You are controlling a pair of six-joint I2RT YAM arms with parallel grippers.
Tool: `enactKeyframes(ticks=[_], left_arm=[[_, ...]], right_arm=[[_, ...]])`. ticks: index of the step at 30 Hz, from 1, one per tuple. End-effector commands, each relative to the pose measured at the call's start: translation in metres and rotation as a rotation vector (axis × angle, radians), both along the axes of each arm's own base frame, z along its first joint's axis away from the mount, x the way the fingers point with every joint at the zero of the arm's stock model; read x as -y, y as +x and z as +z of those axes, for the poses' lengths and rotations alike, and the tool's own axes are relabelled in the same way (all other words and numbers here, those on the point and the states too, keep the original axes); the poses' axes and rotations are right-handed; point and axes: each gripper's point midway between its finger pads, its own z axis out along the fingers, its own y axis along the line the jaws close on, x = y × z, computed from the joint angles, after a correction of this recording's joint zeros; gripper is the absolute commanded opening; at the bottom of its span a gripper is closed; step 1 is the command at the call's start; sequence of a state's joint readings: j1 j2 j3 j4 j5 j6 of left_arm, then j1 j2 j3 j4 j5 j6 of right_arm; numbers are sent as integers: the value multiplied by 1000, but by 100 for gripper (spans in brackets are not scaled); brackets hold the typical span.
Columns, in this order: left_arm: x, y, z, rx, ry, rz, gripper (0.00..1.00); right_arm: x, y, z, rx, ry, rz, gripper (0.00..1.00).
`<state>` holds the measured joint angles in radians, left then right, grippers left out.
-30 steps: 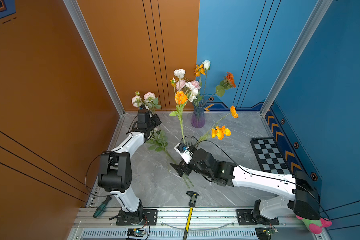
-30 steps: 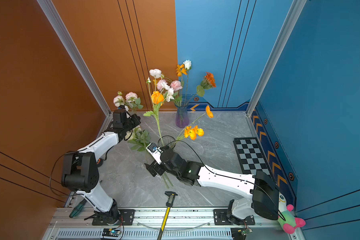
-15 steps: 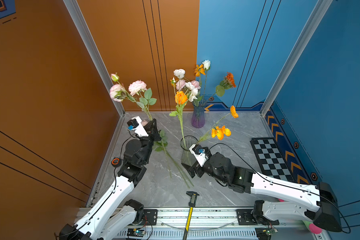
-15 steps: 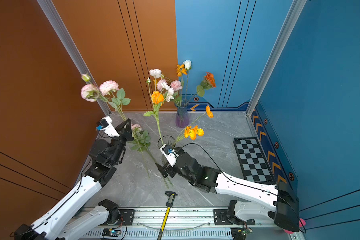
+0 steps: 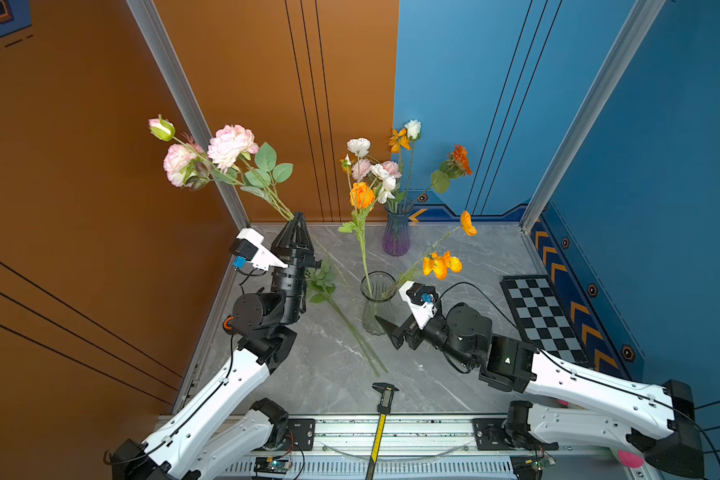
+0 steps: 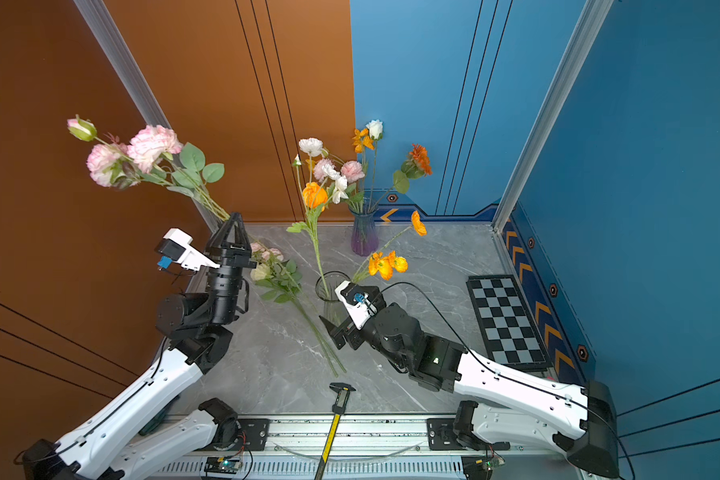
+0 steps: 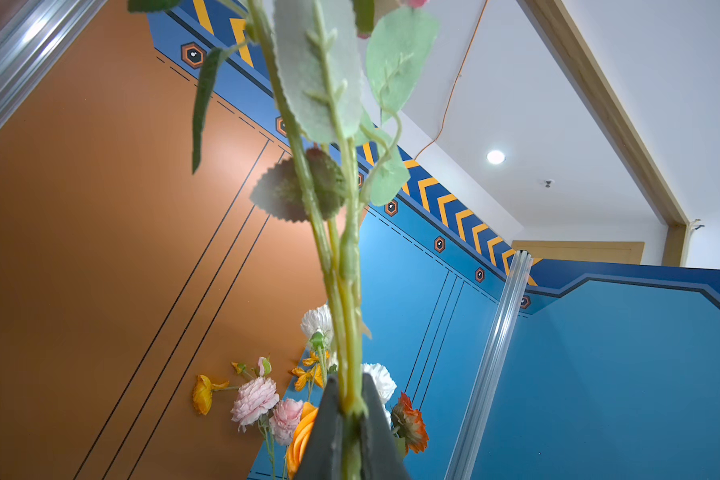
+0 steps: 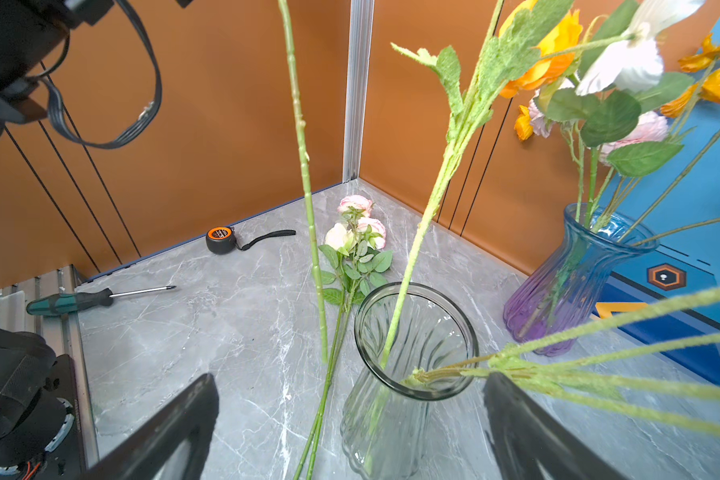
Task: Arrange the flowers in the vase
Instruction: 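Lift the pink roses upright off the table with the left gripper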
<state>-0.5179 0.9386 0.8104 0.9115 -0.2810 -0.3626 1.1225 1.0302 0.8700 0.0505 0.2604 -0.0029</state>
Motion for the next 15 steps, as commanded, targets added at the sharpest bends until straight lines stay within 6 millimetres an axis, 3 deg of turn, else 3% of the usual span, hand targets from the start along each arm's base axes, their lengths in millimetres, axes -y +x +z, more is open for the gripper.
enactKeyframes(ticks=[1,15], left_arm=[[-3,-22,41,146,-42,-27,0],[4,-30,74,223,-67,-66,0]], right_arm=[[4,3,-9,-11,-29,-23,100],[-9,13,-13,-3,-46,-3,100]])
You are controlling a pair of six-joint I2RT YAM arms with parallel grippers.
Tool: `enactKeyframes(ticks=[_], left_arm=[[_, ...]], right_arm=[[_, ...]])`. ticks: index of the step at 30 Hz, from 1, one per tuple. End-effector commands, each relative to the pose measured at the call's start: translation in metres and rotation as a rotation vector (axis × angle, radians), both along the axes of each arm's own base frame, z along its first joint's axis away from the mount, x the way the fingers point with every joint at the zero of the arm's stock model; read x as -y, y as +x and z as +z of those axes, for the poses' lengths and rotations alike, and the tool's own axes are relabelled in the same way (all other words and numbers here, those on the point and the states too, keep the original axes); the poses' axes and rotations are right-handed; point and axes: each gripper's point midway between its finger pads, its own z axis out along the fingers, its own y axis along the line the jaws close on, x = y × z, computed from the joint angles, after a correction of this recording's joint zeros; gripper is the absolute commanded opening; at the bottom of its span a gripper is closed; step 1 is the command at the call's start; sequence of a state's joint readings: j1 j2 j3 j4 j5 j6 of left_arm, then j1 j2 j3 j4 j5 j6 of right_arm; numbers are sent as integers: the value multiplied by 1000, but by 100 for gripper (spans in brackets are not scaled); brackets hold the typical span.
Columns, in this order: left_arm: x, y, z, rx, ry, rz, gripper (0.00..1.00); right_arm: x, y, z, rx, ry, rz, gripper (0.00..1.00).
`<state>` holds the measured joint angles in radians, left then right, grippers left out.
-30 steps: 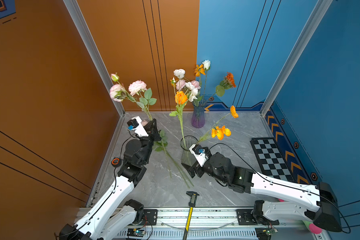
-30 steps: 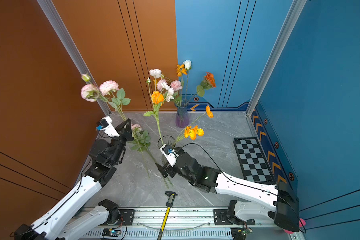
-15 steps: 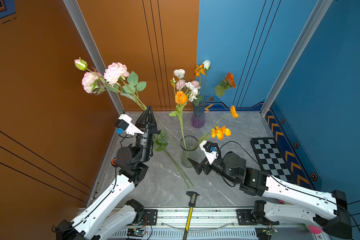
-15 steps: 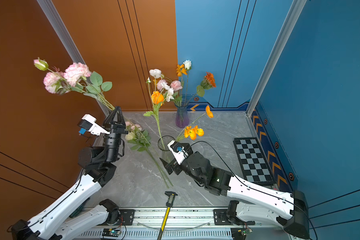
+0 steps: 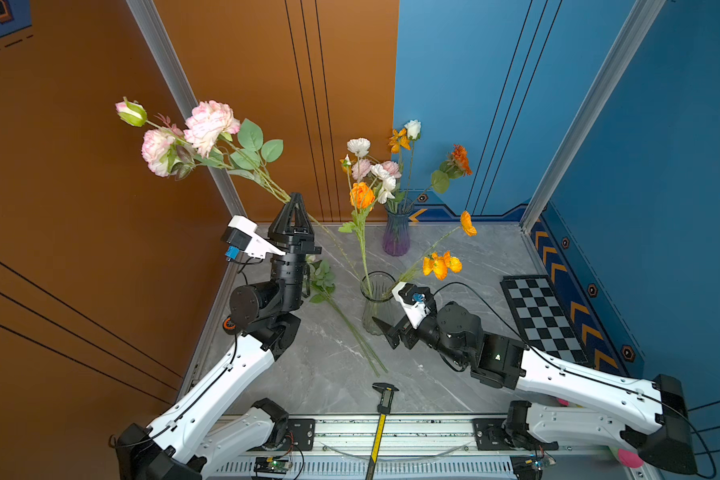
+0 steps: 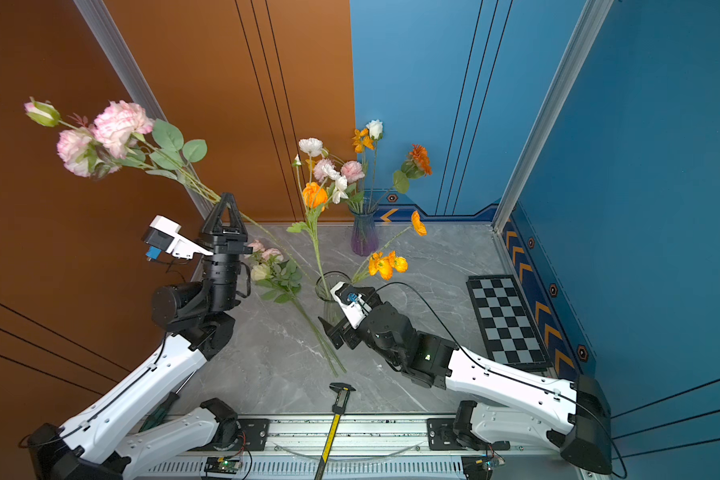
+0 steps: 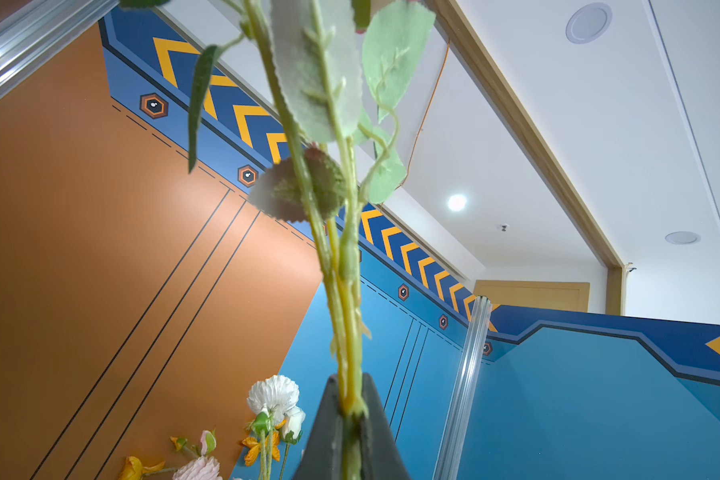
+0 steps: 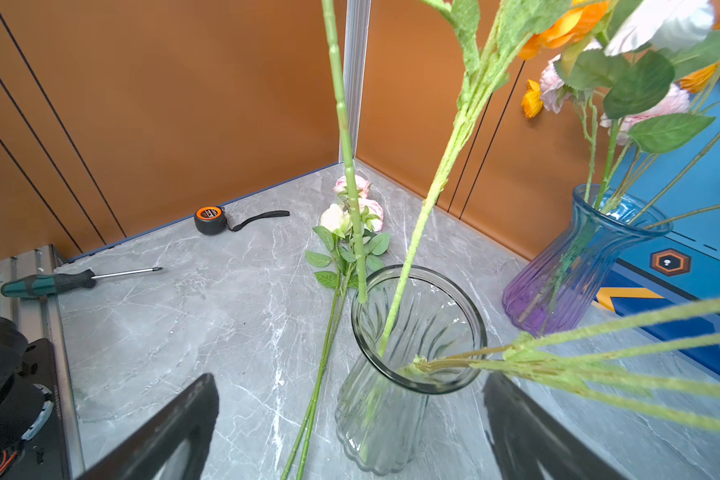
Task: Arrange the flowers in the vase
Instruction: 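Lift the pink roses upright off the table with the left gripper, then carry the pink roses over the clear vase with the left gripper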
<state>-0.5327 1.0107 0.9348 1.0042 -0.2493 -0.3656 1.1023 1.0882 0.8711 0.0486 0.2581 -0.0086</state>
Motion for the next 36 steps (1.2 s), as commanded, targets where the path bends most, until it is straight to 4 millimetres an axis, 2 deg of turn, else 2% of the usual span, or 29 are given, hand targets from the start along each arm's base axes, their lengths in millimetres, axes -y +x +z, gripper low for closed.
enactKeyframes(ticks=[1,3,6,10,16,20,23,30,36], left_arm=[[2,-17,25,88,-7,-27,0],[8,-13,23,86,17,-30,0],[23,0,4,64,54,-58,0],[44,3,-17,149,70,-138,0],[83,10,-29,224,188,-244,0],[99,19,-44,189,260,-280,0],[113,16,-61,183,363,-320,0],[141,10,-117,209,527,-401,0],[161,7,-144,194,595,-526,2]], right_arm=[[-3,3,8,19,16,15,100],[-5,5,9,21,21,14,100],[-5,6,11,25,22,15,100],[1,9,9,20,11,5,100],[9,15,5,3,9,-9,100],[12,19,1,-9,16,-18,100],[13,21,-1,-17,22,-16,100],[5,22,-6,-49,-3,20,100],[-1,25,-2,-45,13,22,100]])
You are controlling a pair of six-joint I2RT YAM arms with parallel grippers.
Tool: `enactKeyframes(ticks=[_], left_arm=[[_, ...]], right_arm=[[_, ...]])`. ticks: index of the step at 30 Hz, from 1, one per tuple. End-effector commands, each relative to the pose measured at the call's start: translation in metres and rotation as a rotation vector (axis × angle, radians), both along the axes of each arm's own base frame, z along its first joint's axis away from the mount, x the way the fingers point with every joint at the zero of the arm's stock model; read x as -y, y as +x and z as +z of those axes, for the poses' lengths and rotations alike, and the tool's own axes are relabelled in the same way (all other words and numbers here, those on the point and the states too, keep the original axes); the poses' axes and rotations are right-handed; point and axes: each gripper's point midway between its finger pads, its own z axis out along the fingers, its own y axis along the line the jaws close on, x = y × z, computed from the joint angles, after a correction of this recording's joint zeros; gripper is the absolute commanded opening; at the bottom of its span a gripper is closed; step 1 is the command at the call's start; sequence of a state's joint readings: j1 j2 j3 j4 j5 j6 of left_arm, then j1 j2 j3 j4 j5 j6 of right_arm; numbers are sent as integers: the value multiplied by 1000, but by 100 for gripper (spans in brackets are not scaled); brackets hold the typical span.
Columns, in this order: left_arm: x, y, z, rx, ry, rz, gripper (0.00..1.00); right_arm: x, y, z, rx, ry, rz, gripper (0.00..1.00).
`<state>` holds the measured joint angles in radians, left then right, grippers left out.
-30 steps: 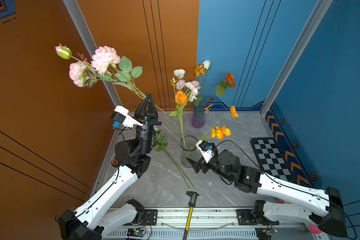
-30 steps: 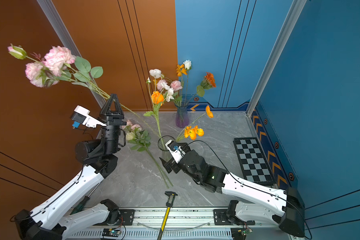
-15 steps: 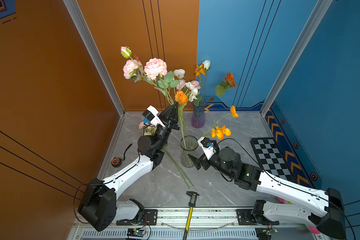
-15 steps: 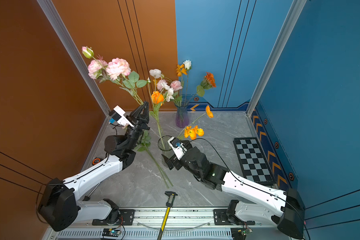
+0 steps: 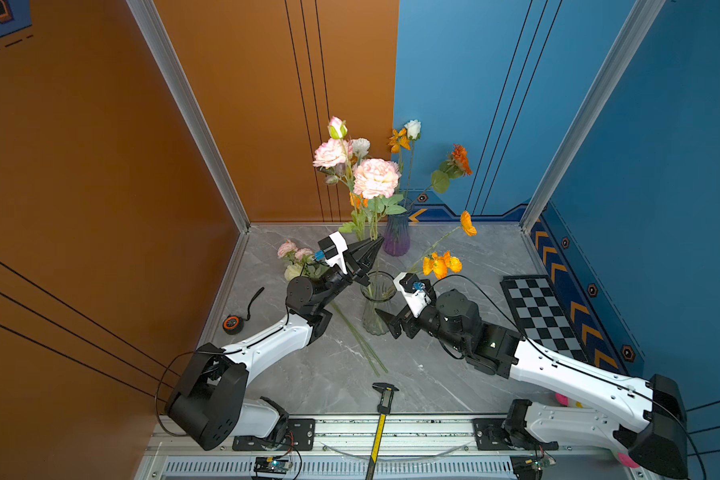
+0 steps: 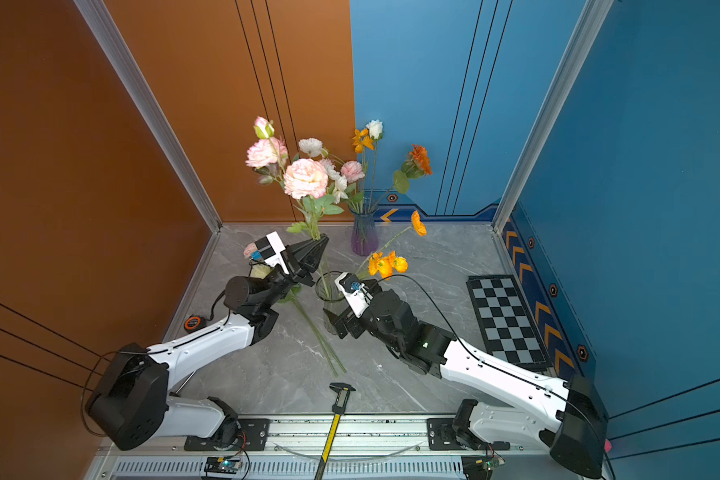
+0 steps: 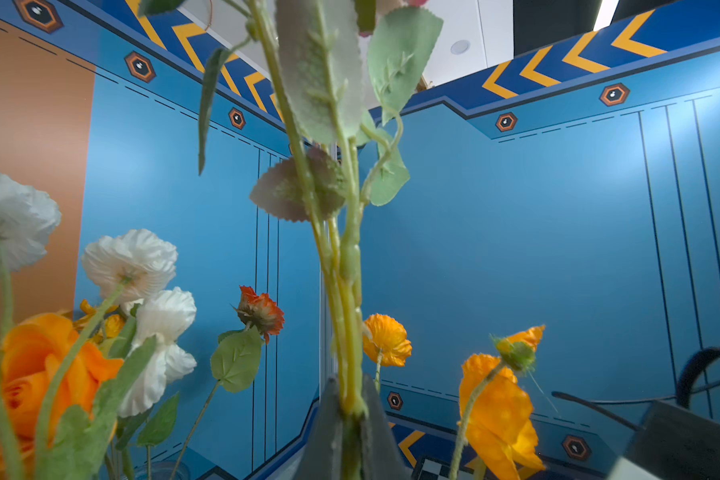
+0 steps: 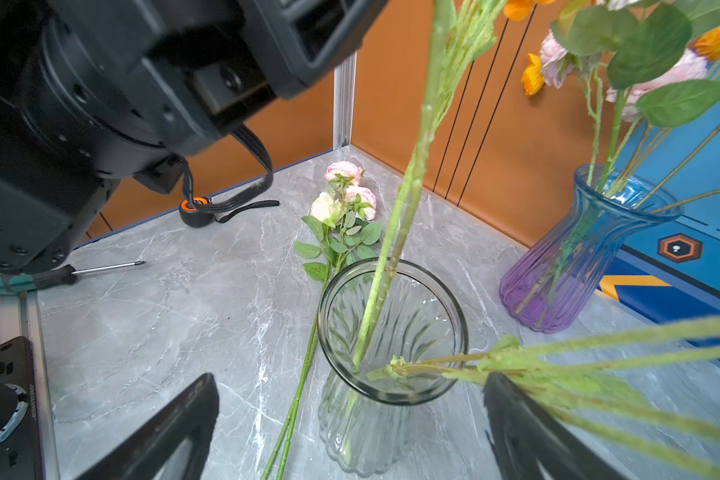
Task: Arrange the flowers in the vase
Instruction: 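Carry the pink roses over the clear vase with the left gripper, then lower the pink rose stems into the clear vase and open the left gripper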
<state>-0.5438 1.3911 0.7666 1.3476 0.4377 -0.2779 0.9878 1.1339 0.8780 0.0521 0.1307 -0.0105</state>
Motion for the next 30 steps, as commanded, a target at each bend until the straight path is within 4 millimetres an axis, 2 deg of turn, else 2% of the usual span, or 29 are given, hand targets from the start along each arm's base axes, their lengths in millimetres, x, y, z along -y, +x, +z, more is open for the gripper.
enactKeyframes(ticks=[1,10,16,17,20,24,28,30], left_arm=[[8,-20,-6,63,42,-95,6],[13,-37,-50,31,146,-169,21],[11,-45,-60,10,158,-185,29],[10,-47,-60,10,157,-188,33],[5,-49,-63,4,157,-179,56],[-7,-50,-65,-37,146,-178,72],[-11,-45,-77,-87,169,-191,83],[-10,-45,-83,-112,179,-215,96]], right_arm=[[-5,1,12,-1,31,13,100],[-3,-1,8,-12,11,8,100],[-2,0,10,-8,11,-4,100],[-3,0,10,-5,12,-6,100],[-2,-2,10,-1,9,-13,100],[4,-9,7,3,0,-27,100],[17,-16,3,-1,17,-52,100],[24,-18,1,-2,27,-64,100]])
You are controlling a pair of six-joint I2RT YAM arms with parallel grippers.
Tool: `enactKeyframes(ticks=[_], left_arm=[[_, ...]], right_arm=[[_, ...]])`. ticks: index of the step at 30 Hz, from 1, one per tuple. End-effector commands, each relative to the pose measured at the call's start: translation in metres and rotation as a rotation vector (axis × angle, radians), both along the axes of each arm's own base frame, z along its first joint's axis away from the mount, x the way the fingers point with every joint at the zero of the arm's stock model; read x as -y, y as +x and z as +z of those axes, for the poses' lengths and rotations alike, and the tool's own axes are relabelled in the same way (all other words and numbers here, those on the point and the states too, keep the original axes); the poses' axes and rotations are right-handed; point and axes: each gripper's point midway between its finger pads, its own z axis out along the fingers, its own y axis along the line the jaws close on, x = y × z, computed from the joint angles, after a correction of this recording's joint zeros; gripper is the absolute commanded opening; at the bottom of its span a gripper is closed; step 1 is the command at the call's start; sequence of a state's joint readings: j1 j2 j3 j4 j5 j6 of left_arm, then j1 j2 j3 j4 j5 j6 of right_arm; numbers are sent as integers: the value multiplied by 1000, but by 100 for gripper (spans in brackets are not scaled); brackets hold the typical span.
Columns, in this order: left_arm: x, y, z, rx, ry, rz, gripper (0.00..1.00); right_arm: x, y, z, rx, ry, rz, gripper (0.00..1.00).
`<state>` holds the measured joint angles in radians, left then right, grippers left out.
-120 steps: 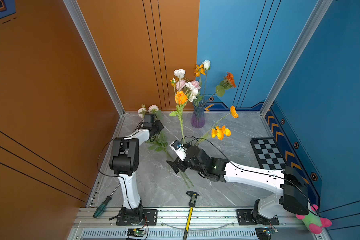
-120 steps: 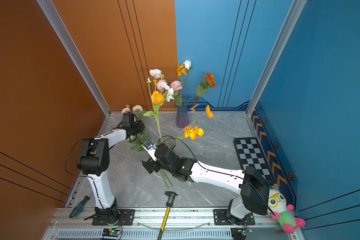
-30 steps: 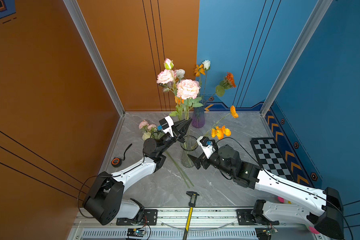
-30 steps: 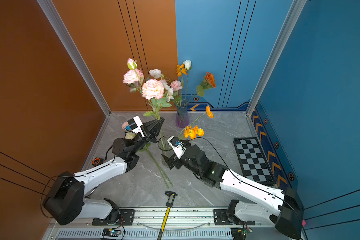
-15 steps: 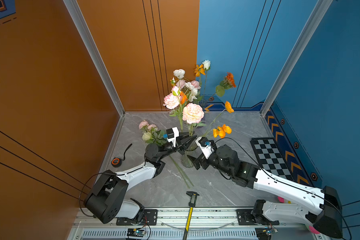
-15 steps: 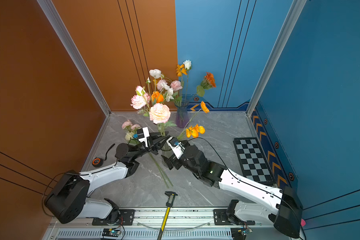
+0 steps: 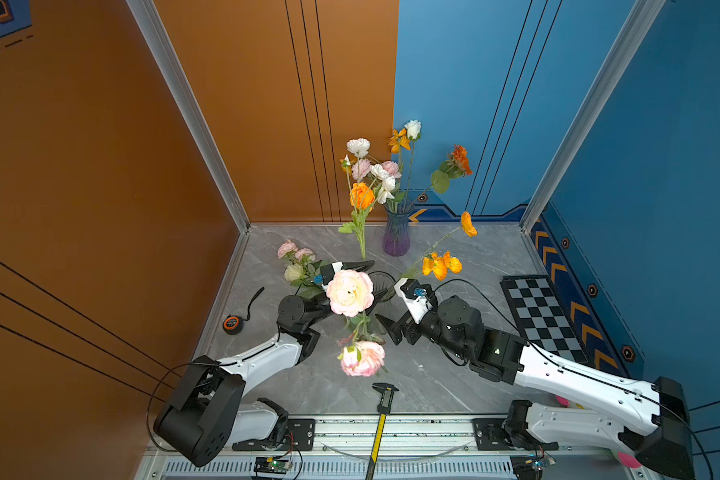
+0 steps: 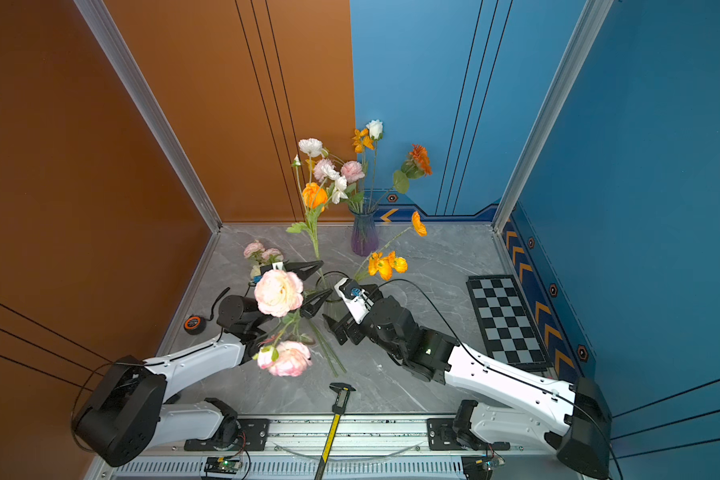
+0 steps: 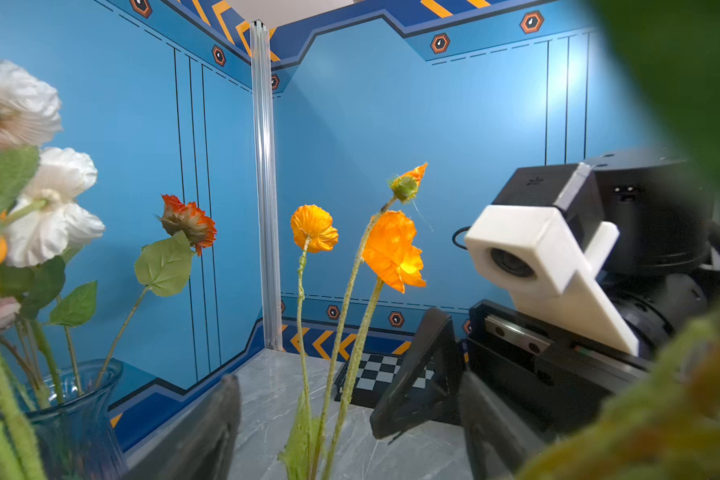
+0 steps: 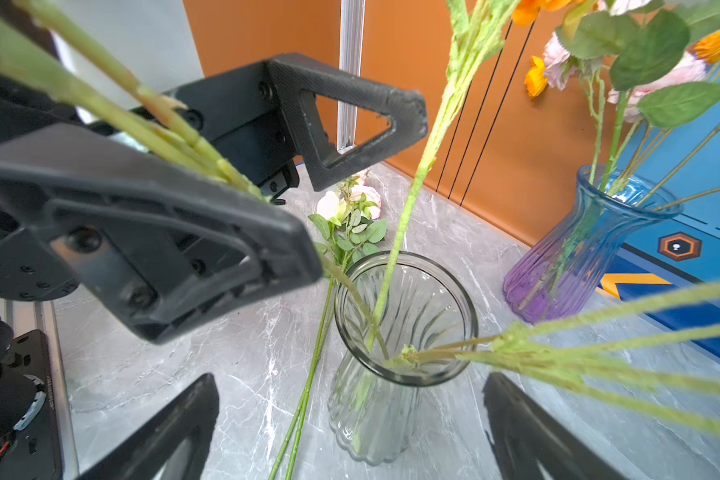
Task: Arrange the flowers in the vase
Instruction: 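Lower the pink rose stems into the clear vase and open the left gripper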
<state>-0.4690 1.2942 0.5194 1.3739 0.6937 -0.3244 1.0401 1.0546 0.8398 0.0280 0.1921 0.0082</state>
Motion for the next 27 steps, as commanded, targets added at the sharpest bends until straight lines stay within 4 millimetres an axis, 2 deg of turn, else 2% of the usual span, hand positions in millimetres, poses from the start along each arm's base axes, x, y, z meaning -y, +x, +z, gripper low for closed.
enactKeyframes(ticks=[1,11,15,18,27], left_arm=[[1,-6,-10,-47,16,-59,98],[-11,-8,-29,-140,17,-34,98],[-18,-10,-56,-194,77,35,98],[-20,-12,-70,-206,137,70,98],[-20,-16,-87,-228,204,76,98]], right_arm=[[16,0,-4,-12,10,-56,100],[36,-5,-9,-10,-21,-84,100],[43,-5,-14,-21,-12,-95,100],[44,-3,-15,-27,-6,-91,100],[39,1,-13,-37,12,-79,100]])
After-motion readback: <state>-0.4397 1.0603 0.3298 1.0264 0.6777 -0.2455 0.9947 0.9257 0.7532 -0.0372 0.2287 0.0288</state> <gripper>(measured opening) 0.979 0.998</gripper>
